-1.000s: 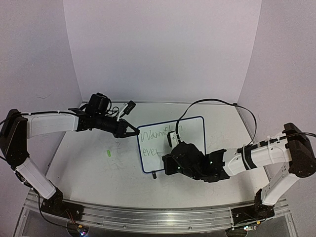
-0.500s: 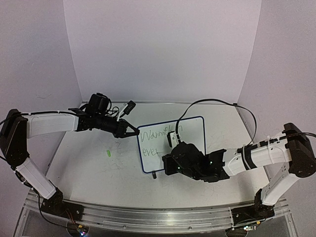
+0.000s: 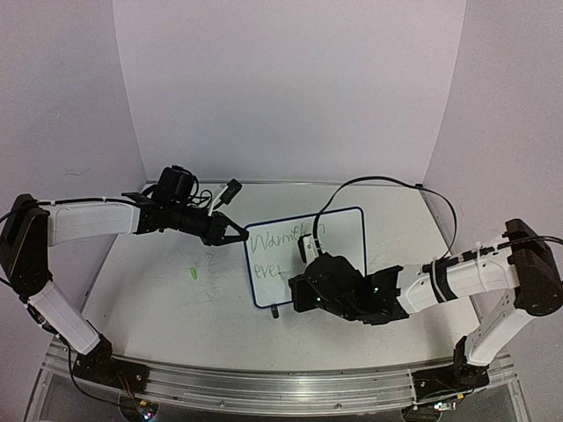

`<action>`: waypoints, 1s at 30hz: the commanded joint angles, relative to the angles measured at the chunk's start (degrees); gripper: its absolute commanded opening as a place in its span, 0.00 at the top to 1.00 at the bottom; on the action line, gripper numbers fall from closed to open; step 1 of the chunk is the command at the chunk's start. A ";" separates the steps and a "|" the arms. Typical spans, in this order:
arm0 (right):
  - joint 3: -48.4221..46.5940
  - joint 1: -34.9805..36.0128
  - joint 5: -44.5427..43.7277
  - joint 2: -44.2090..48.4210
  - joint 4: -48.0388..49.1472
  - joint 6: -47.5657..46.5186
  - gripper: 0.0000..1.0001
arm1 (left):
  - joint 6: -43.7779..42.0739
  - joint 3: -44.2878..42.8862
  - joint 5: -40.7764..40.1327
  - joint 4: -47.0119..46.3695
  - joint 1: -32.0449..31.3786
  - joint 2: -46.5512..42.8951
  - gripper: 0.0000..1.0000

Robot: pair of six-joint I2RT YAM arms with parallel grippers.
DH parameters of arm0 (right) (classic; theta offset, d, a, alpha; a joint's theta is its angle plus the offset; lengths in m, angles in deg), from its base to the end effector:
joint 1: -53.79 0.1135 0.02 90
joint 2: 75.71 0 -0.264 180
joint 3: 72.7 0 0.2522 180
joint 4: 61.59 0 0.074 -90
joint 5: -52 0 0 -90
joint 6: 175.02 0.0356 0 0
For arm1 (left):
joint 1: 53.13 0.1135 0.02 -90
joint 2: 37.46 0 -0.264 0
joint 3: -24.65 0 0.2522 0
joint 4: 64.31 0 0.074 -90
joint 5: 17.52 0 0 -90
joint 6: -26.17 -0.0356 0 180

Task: Write a sentence on the whiteboard

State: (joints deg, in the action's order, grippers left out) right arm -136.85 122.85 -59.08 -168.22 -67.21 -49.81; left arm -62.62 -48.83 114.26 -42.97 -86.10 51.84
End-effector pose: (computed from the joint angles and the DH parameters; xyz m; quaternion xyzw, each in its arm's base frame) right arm 0.1343 0.3152 0.1975 -0.1705 0.8554 0.2654 0.4109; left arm 0.2720 -0.2047 0.2480 0.3815 0.7613 -0.4274 0.3035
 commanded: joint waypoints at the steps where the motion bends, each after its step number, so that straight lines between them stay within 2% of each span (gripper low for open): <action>1: 0.71 -0.06 -0.89 -0.52 -0.75 0.73 1.00 | -3.76 0.10 -2.84 -0.33 -0.27 -1.06 1.00; 30: -3.99 -1.03 -4.05 -0.50 -0.96 -3.69 1.00 | -3.85 0.06 -2.67 -0.26 -0.24 -1.05 1.00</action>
State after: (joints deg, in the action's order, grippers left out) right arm -138.82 122.65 -60.49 -168.28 -68.04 -52.90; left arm -62.88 -48.83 114.27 -42.97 -86.10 51.84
